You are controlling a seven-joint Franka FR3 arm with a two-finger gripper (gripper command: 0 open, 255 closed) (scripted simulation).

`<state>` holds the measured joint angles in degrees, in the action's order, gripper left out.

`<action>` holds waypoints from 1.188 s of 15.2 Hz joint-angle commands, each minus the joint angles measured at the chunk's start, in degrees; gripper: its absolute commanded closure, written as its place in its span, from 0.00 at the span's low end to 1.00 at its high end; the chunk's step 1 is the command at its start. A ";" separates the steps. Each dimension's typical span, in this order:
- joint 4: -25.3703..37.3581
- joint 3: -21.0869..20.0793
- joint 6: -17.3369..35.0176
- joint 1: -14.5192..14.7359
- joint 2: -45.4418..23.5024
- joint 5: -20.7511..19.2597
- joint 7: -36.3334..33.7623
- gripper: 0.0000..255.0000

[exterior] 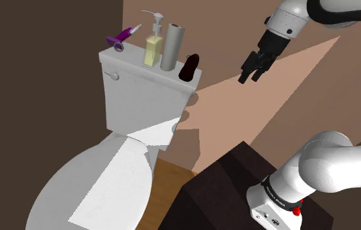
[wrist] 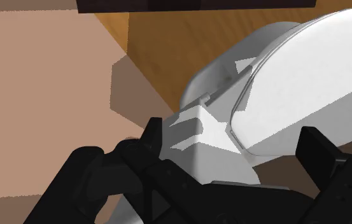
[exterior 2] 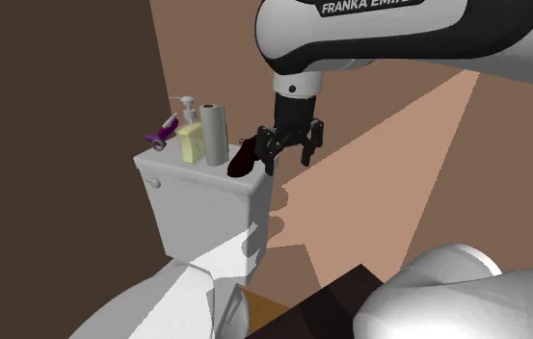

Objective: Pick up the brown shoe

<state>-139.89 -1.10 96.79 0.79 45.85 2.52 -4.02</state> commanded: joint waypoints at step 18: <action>35.48 0.15 2.98 -4.68 -43.35 2.02 -14.38 0.00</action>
<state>-107.04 -1.29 99.93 -3.54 5.27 4.45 -17.86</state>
